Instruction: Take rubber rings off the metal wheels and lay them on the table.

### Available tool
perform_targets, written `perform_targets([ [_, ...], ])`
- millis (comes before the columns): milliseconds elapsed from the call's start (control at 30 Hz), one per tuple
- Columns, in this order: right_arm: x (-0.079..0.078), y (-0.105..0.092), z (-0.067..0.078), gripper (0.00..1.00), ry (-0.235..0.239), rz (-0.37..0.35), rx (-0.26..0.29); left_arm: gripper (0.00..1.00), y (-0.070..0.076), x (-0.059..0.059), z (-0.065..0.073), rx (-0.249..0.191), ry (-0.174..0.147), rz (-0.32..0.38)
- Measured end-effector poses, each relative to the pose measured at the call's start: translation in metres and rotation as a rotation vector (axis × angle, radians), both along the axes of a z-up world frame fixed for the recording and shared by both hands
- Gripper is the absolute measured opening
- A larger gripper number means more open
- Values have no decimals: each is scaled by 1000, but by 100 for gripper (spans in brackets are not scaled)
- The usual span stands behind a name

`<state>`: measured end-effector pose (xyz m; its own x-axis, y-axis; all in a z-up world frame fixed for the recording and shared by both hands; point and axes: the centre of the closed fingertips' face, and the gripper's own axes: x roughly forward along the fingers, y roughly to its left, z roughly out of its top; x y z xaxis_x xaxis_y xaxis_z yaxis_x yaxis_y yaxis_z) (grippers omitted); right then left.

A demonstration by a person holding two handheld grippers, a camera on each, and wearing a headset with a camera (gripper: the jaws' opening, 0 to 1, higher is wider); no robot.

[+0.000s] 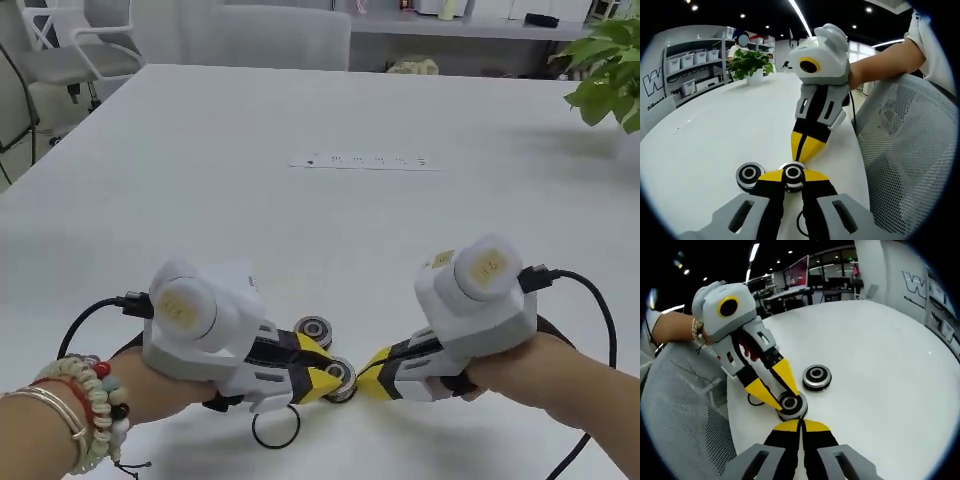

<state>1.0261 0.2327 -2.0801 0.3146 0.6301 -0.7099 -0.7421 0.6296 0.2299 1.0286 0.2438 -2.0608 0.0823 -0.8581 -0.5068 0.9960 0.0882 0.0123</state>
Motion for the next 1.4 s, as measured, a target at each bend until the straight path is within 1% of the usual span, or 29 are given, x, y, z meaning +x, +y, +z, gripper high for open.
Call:
perform_targets([
  [33,1,-1,1,0,14,-14,11,7,0,0,0,0,0,-1],
  [67,5,-3,3,0,4,-37,25,7,0,-1,0,1,0,-2],
  [100,5,-3,5,0,13,-42,42,7,0,-1,0,2,-1,-3],
  [133,5,-3,7,0,41,-75,71,7,0,-1,0,2,-1,-3],
  [167,5,-1,9,0,56,-88,98,7,0,-1,0,2,-1,-3],
  [200,5,-1,11,0,64,-94,112,7,0,-2,0,1,2,-3],
  [300,4,-3,9,0,73,-97,101,7,-1,-2,0,2,1,-6],
  [433,2,-2,9,0,90,-107,114,7,-1,-3,0,2,-7,-9],
  [533,1,-1,11,0,87,-100,111,7,-1,-3,1,2,-16,-11],
  [567,0,1,13,0,89,-93,124,7,-1,-3,0,1,-17,-12],
  [600,0,1,12,0,95,-99,119,7,-1,-3,0,1,-16,-13],
  [667,-1,1,12,0,90,-92,112,7,-1,-3,0,1,-18,-15],
  [1000,-3,4,15,0,104,-88,122,7,-1,-4,0,1,-25,-25],
  [1233,-4,5,17,0,124,-96,155,7,-2,-4,0,-2,-23,-25],
  [1400,-4,7,19,0,124,-89,162,8,-1,-4,0,-2,-24,-26],
])
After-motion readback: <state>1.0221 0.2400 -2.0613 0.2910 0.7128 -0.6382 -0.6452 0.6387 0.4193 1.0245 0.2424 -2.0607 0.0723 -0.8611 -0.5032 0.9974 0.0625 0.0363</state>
